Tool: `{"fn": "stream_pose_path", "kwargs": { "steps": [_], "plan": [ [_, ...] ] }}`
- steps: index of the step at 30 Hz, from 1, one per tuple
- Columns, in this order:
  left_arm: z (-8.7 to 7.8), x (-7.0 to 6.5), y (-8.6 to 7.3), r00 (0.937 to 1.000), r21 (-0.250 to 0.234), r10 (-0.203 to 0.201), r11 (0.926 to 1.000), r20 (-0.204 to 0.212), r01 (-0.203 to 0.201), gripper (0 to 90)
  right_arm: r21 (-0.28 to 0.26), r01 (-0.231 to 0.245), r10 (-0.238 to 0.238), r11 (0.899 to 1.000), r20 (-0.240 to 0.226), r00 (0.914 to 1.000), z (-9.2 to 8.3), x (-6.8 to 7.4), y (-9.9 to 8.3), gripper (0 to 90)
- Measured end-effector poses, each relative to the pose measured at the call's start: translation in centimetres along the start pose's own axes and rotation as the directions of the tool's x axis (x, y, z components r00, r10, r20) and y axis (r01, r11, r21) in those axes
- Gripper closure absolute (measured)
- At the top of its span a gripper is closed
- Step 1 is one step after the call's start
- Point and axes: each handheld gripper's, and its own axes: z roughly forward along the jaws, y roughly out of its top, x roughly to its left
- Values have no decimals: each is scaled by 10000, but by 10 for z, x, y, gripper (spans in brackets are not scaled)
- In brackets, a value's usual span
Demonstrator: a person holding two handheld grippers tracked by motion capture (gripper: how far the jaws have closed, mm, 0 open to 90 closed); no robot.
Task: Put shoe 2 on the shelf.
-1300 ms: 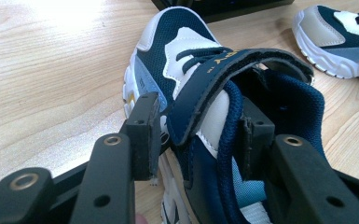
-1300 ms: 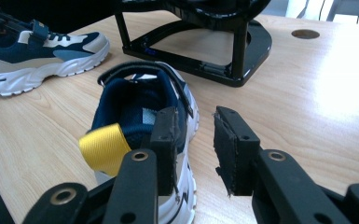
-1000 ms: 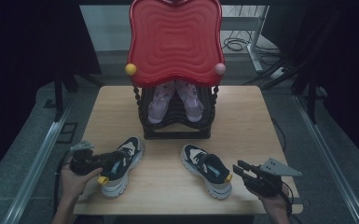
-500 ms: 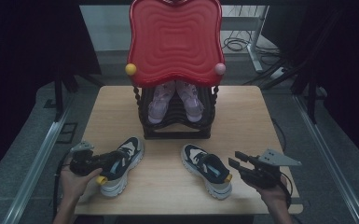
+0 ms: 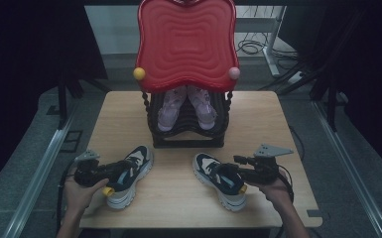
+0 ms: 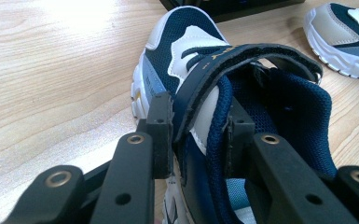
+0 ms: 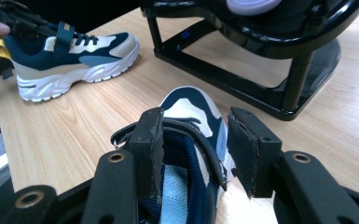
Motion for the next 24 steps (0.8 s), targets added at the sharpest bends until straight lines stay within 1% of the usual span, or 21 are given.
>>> {"fn": "stream_pose_path", "kwargs": {
  "steps": [3,7,9,13,16,19,20,24],
  "plan": [
    [0,0,0,10000,-9,-37,10000,37,37,699,107,52,-50,9999,-153,9999,2,2,-1,562],
    [0,0,0,10000,-9,-44,10000,18,44,699,28,83,-82,10000,-312,9995,1,6,-2,564],
    [0,-1,0,10000,-6,-43,10000,15,43,698,160,125,-120,9998,-325,9994,2,7,-2,568],
    [0,0,0,10000,-13,-54,10000,12,54,698,576,161,-152,9982,-162,9998,8,6,-4,573],
    [0,0,0,10000,-13,-73,10000,30,73,698,708,194,-176,9973,-253,9995,11,5,-4,575],
    [0,0,0,10000,-17,-74,10000,23,74,698,866,120,-95,9962,-291,9995,13,5,-4,584],
    [0,0,0,10000,-19,-75,10000,21,75,698,996,81,-51,9950,-301,9995,14,5,-4,588],
    [0,0,0,10000,-24,-89,10000,20,89,697,1219,-4,25,9925,-173,9998,15,3,-5,598]
  ]
}}
